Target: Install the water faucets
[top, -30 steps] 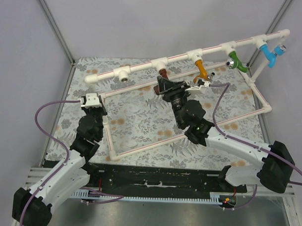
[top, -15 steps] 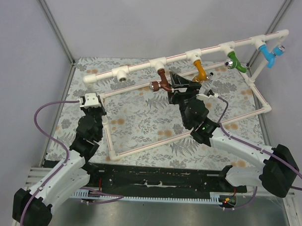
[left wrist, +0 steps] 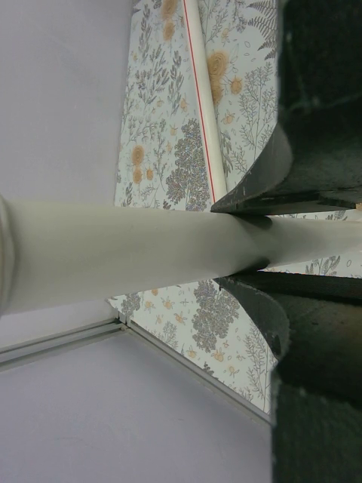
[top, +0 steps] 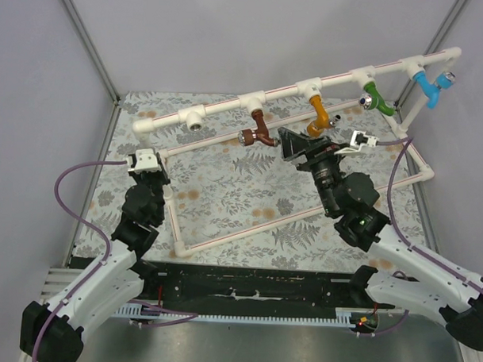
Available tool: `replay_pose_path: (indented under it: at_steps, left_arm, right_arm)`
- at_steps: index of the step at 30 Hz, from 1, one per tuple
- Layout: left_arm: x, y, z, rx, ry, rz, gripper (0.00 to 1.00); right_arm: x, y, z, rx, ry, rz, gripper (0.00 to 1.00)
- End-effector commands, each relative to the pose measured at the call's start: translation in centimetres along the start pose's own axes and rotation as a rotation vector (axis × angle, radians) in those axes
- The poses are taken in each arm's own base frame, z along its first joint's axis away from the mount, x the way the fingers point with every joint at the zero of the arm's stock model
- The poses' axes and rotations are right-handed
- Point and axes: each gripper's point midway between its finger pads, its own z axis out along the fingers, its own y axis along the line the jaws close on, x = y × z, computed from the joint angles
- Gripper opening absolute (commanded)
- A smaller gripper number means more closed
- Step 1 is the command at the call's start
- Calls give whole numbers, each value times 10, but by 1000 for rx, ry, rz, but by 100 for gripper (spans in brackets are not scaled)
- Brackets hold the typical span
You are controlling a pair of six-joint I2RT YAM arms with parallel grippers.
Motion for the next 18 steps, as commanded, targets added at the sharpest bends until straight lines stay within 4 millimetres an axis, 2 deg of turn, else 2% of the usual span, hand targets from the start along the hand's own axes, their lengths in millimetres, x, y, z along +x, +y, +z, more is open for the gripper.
replay_pose_path:
  at_steps: [1,6,11,14,18]
  left_arm:
    - [2,-8,0,45,1,47,2]
    - [3,-8,0,45,2,48,2]
    - [3,-9,0,50,3,47,2]
    - [2,-9,0,48,2,47,2]
    - [1,-9,-1,51,-2,42,2]
  right_arm:
    - [-9,24,-9,-185,98,-626,94]
    - [3,32,-22,-414,233,-1159,94]
    - [17,43,-28,-638,209,-1527,94]
    - [22,48,-20,-681,186,-1690,94]
    - [29,53,0,-668,115,-1882,94]
